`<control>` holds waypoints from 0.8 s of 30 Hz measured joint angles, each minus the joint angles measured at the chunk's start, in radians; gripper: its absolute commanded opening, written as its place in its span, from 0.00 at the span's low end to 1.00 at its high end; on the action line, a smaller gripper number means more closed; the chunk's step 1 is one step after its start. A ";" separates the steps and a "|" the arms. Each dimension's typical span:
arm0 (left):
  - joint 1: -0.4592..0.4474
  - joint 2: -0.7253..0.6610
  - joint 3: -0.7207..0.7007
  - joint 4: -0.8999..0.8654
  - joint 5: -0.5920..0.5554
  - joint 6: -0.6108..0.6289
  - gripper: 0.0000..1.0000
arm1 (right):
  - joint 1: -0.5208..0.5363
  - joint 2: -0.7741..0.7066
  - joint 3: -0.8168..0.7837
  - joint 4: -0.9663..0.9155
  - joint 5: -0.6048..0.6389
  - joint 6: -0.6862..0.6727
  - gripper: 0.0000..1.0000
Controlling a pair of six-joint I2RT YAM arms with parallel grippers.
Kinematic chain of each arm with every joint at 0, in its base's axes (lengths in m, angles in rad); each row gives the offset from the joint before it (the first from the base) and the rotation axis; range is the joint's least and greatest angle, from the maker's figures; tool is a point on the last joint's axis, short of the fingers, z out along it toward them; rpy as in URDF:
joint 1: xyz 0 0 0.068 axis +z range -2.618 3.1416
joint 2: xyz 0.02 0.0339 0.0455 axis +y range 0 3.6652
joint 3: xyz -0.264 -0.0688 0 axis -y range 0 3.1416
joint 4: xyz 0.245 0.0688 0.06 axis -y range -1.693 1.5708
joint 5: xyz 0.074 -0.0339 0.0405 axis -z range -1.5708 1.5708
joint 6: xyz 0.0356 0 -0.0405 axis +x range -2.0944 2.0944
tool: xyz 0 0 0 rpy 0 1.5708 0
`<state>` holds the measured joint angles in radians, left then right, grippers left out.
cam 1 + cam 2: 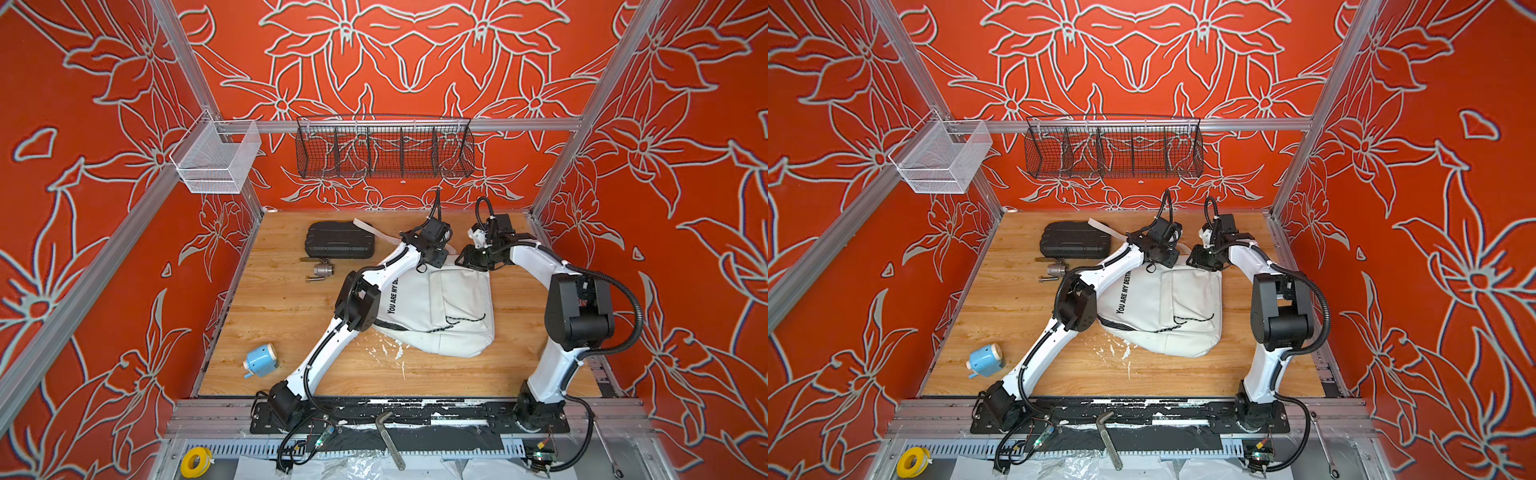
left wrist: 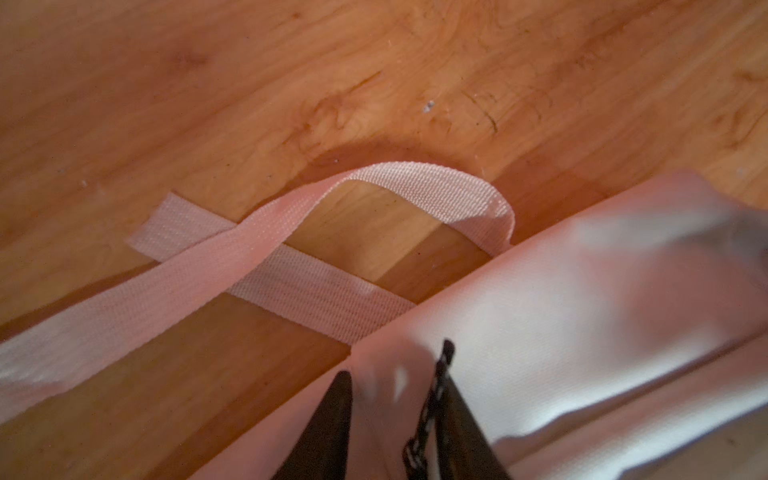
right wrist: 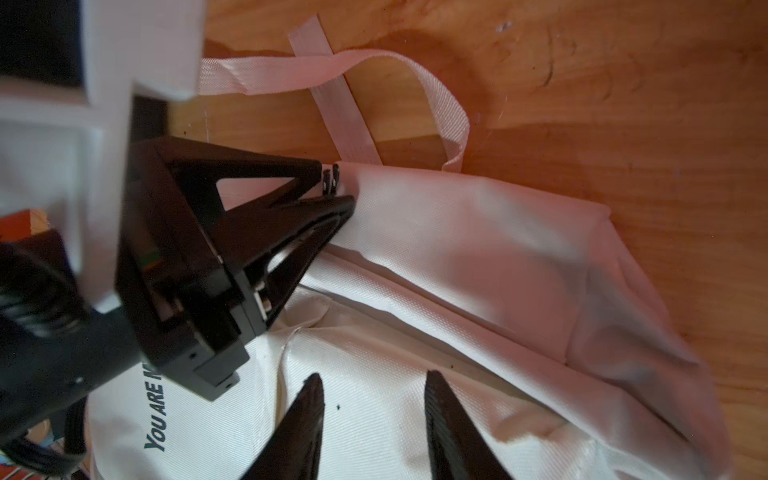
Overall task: Pack books, pencil case, and school supplies into a backpack
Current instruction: Zip the student bag at the center of the table.
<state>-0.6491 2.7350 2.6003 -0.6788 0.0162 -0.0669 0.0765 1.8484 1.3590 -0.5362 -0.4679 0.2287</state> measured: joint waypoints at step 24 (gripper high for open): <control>0.153 -0.381 -0.457 0.100 0.075 -0.095 0.00 | 0.005 0.125 0.018 -0.064 0.114 0.074 0.40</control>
<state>-0.4961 2.3543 2.1437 -0.5793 0.0914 -0.1619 0.0811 1.9736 1.3773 -0.6006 -0.3538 0.3023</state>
